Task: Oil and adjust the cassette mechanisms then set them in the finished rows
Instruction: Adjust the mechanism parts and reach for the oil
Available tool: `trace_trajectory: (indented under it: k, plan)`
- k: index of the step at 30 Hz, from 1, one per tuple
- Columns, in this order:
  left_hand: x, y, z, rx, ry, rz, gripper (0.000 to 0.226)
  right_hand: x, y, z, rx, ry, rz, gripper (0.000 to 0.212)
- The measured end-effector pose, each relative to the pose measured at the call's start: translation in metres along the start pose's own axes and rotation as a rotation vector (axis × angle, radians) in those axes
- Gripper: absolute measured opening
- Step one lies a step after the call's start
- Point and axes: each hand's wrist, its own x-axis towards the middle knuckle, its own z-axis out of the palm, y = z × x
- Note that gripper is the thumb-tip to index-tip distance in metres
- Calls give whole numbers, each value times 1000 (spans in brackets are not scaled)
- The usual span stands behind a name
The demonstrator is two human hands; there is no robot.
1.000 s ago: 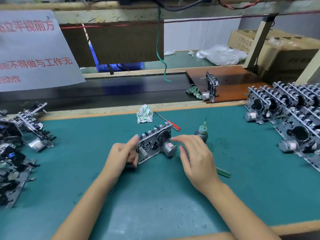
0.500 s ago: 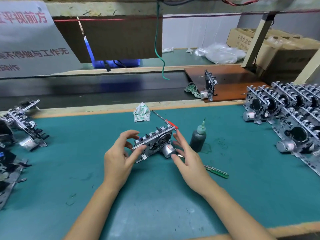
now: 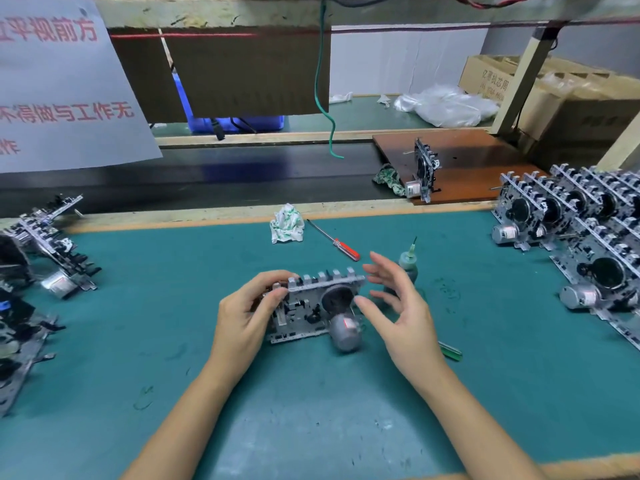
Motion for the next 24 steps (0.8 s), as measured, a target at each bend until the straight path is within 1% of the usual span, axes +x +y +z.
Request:
trace_trajectory:
  k: [2,3,5,7,9,11,15,18,21,24]
  plan:
    - [-1,5,3,-48,-94,-29,22,-1,1,-2,-19,-67,105,54]
    - [-1,6,3,-50,-120,-39,22,-1,2,-3,-33,-110,156,51]
    - [-1,7,1,18,-107,18,21,-2,2,-5,-28,-167,211,41]
    - [-2,8,-3,101,-75,118,23,-2,0,-7,19,-191,206,36]
    - [-4,11,-3,124,-72,161,27,-1,-2,-8,61,-224,209,33]
    - [-2,18,2,142,-117,184,29,0,-3,-8,78,-246,217,31]
    - [11,30,14,212,-254,248,23,1,-5,-9,99,-269,200,27]
    - [15,29,18,149,-321,201,19,2,-6,-11,62,-250,204,28]
    - [16,25,17,48,-379,111,25,3,-6,-11,17,-231,192,31]
    - [19,25,18,30,-409,99,27,3,-7,-11,16,-214,185,31]
